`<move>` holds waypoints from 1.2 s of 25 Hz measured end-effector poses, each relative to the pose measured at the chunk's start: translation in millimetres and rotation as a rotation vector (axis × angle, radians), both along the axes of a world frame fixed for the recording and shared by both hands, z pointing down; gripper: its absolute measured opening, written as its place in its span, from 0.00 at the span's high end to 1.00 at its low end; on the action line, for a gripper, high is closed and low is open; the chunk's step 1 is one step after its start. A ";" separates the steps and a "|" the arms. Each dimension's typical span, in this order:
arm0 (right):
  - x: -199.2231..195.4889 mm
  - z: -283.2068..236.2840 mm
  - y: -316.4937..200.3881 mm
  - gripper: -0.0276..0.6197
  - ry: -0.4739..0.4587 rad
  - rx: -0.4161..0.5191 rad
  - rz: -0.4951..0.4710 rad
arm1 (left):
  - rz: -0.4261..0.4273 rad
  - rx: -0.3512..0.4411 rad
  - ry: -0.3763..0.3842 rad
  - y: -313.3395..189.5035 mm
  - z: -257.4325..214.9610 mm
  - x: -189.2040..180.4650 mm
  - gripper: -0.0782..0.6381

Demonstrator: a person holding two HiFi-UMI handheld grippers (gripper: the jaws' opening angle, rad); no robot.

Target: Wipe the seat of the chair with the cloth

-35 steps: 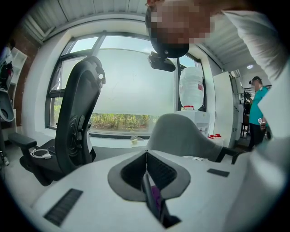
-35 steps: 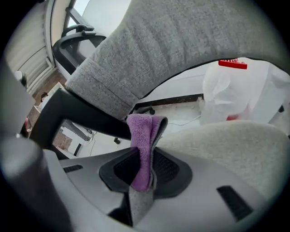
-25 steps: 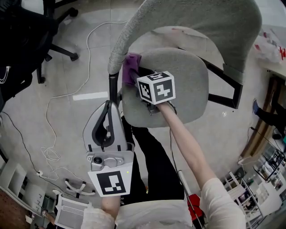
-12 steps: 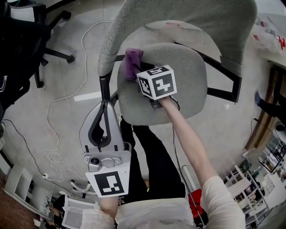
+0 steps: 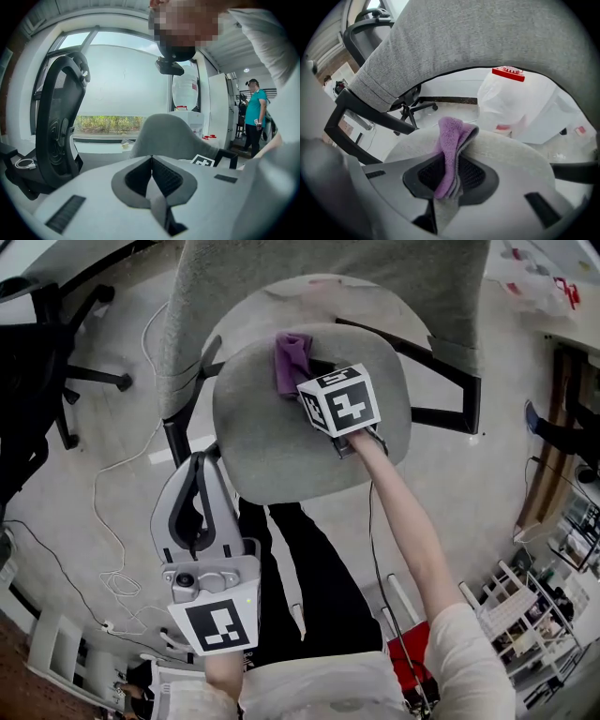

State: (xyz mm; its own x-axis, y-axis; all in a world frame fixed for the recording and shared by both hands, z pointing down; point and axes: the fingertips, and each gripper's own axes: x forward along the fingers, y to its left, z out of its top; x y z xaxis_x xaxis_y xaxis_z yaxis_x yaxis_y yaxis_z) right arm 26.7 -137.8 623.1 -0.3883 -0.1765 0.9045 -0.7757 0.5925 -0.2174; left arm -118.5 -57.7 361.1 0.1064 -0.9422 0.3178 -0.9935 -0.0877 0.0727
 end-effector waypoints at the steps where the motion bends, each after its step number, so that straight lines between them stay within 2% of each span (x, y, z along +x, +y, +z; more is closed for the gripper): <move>1: 8.9 -0.1 -2.9 0.83 0.012 0.004 0.001 | 0.005 0.001 0.001 -2.6 0.1 3.4 0.87; 11: 96.1 -2.6 -26.1 0.83 0.117 0.034 0.095 | 0.098 0.008 0.014 -22.9 -0.1 37.1 0.87; 19: 170.3 -8.8 -42.1 0.83 0.270 0.092 0.172 | 0.143 -0.002 0.011 -26.4 3.1 48.3 0.87; 25: 207.9 -13.6 -48.8 0.83 0.433 0.166 0.155 | 0.152 -0.002 0.009 -25.1 3.6 49.6 0.87; 30: 219.2 -14.0 -52.7 0.83 0.490 0.212 0.134 | 0.141 0.003 0.010 -22.2 1.8 47.0 0.87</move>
State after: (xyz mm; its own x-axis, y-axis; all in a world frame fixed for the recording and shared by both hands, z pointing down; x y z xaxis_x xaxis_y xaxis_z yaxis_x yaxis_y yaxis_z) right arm 245.9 -190.5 609.0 0.1081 -0.3939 0.9128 -0.8277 0.4729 0.3021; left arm -71.6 -79.9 362.9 0.2410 -0.9187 0.3129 -0.9705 -0.2265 0.0824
